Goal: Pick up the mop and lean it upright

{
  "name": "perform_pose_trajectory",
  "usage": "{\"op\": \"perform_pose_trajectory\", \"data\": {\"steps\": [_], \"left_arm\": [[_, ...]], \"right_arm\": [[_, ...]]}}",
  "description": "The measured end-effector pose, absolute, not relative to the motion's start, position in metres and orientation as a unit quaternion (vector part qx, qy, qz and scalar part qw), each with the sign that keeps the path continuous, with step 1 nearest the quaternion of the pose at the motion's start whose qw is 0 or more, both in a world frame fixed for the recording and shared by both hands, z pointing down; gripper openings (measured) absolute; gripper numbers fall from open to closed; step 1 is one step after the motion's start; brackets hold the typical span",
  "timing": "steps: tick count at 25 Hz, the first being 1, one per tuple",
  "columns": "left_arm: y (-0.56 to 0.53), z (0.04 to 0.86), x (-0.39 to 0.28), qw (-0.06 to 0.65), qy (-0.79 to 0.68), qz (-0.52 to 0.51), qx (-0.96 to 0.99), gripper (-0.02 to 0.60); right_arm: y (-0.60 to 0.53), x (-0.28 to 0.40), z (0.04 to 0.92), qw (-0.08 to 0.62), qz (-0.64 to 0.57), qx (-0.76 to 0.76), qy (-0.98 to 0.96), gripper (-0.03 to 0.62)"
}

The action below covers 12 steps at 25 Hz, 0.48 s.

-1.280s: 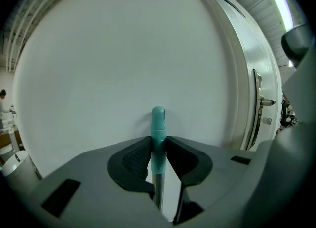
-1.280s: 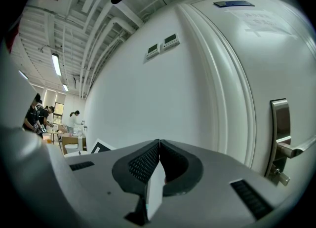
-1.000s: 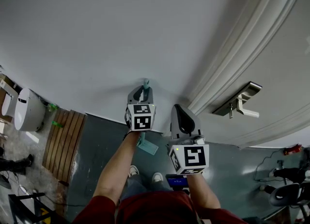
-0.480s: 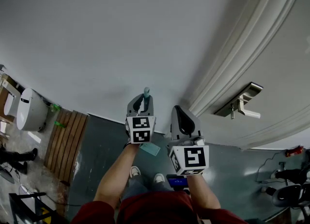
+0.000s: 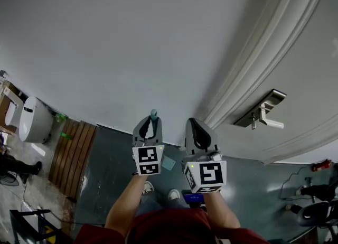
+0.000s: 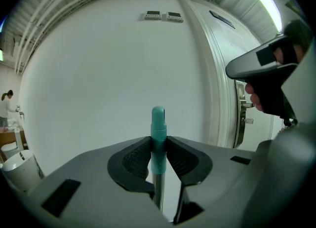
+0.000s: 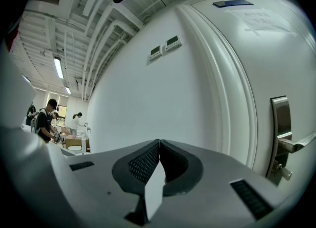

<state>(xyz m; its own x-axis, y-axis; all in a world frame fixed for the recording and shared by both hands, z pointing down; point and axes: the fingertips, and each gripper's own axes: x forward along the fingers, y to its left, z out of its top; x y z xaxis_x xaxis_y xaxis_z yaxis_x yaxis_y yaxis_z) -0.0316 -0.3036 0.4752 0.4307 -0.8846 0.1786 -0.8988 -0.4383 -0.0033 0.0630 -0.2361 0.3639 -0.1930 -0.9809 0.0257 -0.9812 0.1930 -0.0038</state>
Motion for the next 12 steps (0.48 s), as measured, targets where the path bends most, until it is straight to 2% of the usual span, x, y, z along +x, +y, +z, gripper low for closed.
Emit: {"op": "perform_pose_trajectory", "data": {"steps": [12], "left_arm": [[-0.279,0.473,-0.051,0.043,-0.543,0.066,0.836,0.112]], "right_arm": [[-0.233,0.064,0.364,0.007,0.01,0.634,-0.773,0.017]]}}
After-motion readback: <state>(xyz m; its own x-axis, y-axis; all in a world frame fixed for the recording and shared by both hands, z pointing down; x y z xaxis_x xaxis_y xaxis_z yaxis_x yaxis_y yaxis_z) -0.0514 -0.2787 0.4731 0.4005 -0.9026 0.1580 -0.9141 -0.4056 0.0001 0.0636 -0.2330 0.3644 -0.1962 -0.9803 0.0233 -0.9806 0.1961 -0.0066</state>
